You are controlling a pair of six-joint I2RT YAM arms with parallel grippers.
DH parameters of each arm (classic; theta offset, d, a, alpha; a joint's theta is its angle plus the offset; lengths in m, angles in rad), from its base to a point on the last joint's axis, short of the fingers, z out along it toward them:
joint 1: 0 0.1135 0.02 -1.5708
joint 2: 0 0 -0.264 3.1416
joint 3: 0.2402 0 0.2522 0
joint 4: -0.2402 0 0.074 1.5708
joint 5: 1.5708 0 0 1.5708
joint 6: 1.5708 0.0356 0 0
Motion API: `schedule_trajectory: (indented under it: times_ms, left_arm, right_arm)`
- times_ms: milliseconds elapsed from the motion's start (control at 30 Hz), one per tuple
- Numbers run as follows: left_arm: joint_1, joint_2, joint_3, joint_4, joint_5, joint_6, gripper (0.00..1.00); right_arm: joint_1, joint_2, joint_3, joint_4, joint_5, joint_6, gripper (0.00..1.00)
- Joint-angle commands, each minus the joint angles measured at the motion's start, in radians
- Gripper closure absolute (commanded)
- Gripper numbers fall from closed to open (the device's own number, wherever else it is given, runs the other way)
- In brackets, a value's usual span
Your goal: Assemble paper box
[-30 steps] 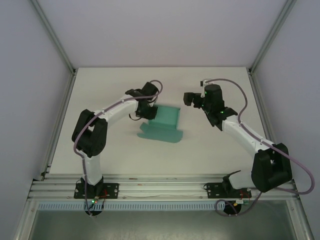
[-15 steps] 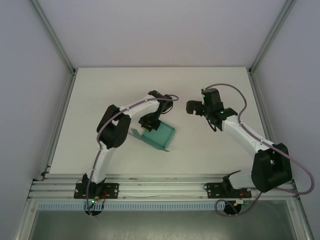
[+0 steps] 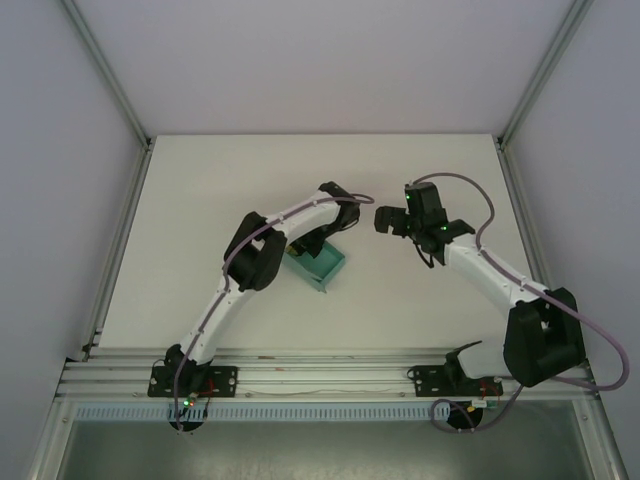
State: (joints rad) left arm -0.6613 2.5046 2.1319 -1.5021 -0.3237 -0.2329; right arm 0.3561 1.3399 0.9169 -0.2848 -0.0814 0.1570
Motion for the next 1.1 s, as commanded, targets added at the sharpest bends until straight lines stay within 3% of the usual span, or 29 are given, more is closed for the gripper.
schedule_trajectory:
  times_ms: [0, 133, 267, 300, 400, 567, 667, 800, 900, 1000, 1067]
  left_arm:
    - [-0.003, -0.021, -0.019, 0.138, -0.015, 0.037, 1.00]
    - [-0.005, -0.142, -0.076, 0.221, 0.053, 0.111, 0.60]
    - [-0.023, -0.260, -0.148, 0.308, 0.073, 0.198, 0.46]
    - [-0.026, -0.285, -0.167, 0.332, 0.094, 0.217, 0.25]
    - [-0.026, -0.343, -0.196, 0.385, 0.164, 0.245, 0.02]
    - [-0.022, -0.461, -0.234, 0.486, 0.215, 0.264, 0.00]
    - [0.009, -0.559, -0.263, 0.571, 0.235, 0.233, 0.00]
    - [0.134, -0.726, -0.386, 0.740, 0.252, 0.085, 0.00]
    - [0.269, -0.851, -0.553, 0.883, 0.332, -0.061, 0.00]
    - [0.388, -0.954, -0.714, 0.960, 0.434, -0.136, 0.00]
    - [0.442, -1.011, -0.808, 0.983, 0.458, -0.164, 0.00]
  right_arm:
    - [-0.006, -0.038, 0.005, -0.022, 0.012, -0.009, 0.00]
    - [-0.006, -0.075, -0.010, -0.026, -0.026, -0.037, 0.00]
    - [-0.006, -0.120, -0.038, -0.031, -0.080, -0.073, 0.00]
    - [-0.008, -0.129, -0.041, -0.037, -0.090, -0.081, 0.00]
    - [-0.009, -0.157, -0.052, -0.043, -0.102, -0.100, 0.00]
    - [-0.015, -0.176, -0.054, -0.027, -0.147, -0.186, 0.00]
    - [-0.016, -0.152, -0.031, -0.023, -0.257, -0.295, 0.00]
    - [-0.016, -0.037, 0.057, -0.065, -0.457, -0.493, 0.00]
    - [-0.013, 0.097, 0.154, -0.040, -0.561, -0.611, 0.00]
    - [0.011, 0.268, 0.297, -0.134, -0.705, -0.914, 0.01]
    - [0.047, 0.390, 0.442, -0.327, -0.729, -1.183, 0.01]
